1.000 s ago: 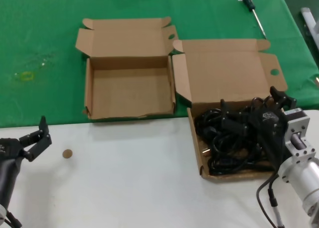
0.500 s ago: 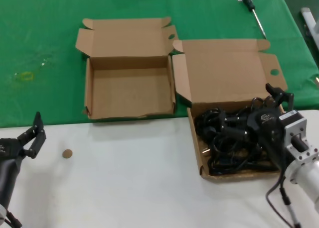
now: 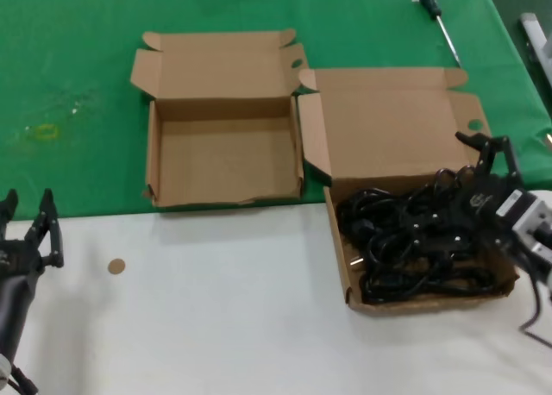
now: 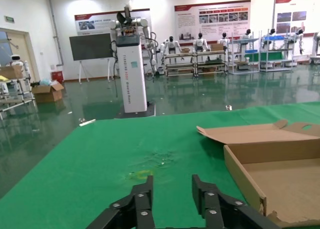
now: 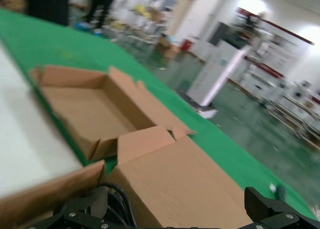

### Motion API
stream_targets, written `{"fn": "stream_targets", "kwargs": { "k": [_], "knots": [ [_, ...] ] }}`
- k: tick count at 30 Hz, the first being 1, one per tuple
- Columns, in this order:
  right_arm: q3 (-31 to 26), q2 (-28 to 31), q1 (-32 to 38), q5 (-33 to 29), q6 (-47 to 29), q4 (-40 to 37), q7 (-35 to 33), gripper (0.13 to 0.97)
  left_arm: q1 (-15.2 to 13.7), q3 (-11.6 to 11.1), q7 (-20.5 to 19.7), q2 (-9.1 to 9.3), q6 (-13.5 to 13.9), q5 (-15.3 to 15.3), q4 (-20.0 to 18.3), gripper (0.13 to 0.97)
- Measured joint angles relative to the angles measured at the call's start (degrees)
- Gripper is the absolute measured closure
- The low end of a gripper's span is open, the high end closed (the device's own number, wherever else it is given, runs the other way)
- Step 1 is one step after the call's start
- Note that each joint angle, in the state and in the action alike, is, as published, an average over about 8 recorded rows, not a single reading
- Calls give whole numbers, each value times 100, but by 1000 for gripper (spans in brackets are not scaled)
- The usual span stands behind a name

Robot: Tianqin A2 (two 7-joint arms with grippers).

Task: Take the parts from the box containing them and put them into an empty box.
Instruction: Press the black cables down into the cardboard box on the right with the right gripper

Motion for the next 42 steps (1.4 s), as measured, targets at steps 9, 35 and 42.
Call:
{"fn": "stream_targets", "kwargs": {
  "k": [9, 35, 42],
  "knots": [
    [-64, 898, 427, 104, -1270, -235, -816, 129, 0, 0, -1, 0, 0, 0, 0, 824],
    [-1171, 1462, 2350, -446, -3209, -1586, -3177, 129, 0, 0, -1, 0, 0, 1, 0, 945],
    [-1352, 1262, 2659, -604, -3178, -2000, -3743, 137, 0, 0, -1, 0, 0, 1, 0, 945]
  ]
}}
